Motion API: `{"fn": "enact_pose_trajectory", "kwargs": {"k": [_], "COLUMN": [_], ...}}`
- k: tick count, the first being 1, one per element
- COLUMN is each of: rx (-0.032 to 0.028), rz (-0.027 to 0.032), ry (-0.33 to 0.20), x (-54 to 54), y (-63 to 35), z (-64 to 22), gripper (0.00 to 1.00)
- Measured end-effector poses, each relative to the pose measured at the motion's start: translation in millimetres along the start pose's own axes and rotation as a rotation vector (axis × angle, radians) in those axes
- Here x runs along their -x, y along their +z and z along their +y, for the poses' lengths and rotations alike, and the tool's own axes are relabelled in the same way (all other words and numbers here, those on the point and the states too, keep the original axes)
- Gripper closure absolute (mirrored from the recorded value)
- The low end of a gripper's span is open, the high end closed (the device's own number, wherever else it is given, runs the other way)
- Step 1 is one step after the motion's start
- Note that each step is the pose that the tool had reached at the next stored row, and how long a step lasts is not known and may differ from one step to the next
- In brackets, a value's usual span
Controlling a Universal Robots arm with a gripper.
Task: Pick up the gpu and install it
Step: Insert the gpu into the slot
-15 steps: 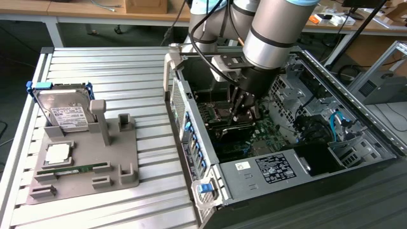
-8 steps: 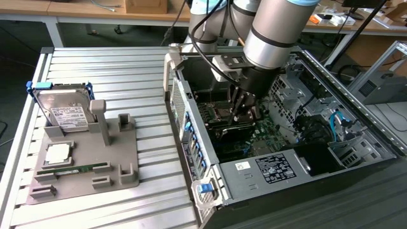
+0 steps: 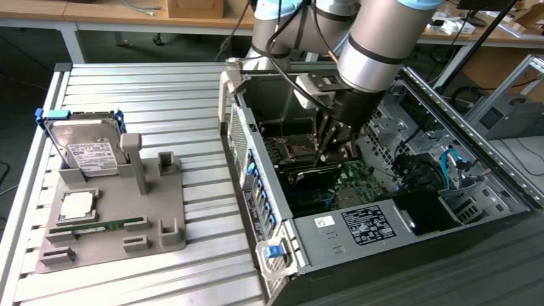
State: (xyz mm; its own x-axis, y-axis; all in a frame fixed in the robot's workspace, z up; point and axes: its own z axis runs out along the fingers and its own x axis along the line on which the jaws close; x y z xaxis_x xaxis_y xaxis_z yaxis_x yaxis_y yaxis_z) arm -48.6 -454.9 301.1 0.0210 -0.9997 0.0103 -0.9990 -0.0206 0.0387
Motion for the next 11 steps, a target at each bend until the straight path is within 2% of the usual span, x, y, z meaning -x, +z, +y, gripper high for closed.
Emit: {"fn": "enact_pose_trajectory", "kwargs": {"k": [2,4,8,11], "rx": [0.0079,0.0114,0.0123,0.0152], "rz": [-0.0001,-0.0002,-0.0001,-0.0003], "ry": [0.0,-0.001,-0.001,-0.001], "x": [-0.2,-0.4,-0.4,-0.5], "y": [-0.2,-0.4,-0.5,-0.6], "z": [-9.9,-15.6,-18.5,-26.4], "gripper": [0.89,0.89,0.89,0.89]}}
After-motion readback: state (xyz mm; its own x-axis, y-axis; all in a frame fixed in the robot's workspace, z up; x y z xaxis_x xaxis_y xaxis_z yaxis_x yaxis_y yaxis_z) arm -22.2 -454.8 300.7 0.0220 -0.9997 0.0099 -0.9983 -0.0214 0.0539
